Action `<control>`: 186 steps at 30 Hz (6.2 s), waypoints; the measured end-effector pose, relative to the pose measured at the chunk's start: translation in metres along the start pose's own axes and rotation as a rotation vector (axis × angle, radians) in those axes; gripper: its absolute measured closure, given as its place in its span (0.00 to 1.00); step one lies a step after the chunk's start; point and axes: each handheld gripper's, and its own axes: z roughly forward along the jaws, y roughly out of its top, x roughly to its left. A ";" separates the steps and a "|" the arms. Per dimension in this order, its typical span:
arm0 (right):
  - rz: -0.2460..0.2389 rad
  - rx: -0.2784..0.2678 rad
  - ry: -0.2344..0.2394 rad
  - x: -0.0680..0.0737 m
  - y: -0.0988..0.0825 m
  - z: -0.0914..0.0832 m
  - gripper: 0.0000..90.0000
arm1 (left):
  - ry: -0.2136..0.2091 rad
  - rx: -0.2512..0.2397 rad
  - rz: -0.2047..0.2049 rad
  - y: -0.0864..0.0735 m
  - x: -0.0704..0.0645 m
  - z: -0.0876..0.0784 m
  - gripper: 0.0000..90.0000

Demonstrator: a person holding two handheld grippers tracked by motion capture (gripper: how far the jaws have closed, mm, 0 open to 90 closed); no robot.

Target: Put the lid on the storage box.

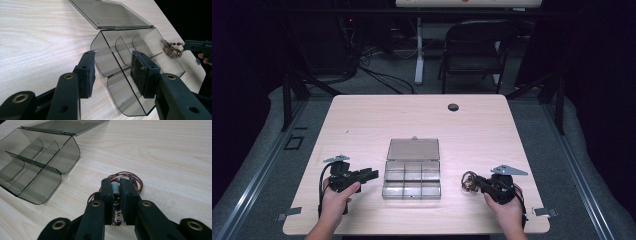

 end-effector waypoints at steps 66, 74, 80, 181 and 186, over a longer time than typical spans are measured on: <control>-0.178 -0.150 0.072 0.058 0.087 -0.020 0.91 | 0.010 -0.024 -0.013 0.000 0.004 -0.008 0.61; -0.195 -0.147 0.086 0.065 0.091 -0.017 0.91 | 0.010 -0.027 -0.016 0.000 0.004 -0.008 0.61; -0.202 -0.151 0.102 0.072 0.095 -0.013 0.91 | 0.011 -0.025 -0.016 0.000 0.005 -0.008 0.61; -0.290 0.028 0.212 0.151 0.085 0.103 0.91 | 0.012 -0.032 -0.026 0.000 0.008 -0.009 0.61; -0.289 0.047 0.200 0.148 0.083 0.106 0.91 | 0.012 -0.033 -0.026 0.000 0.009 -0.010 0.61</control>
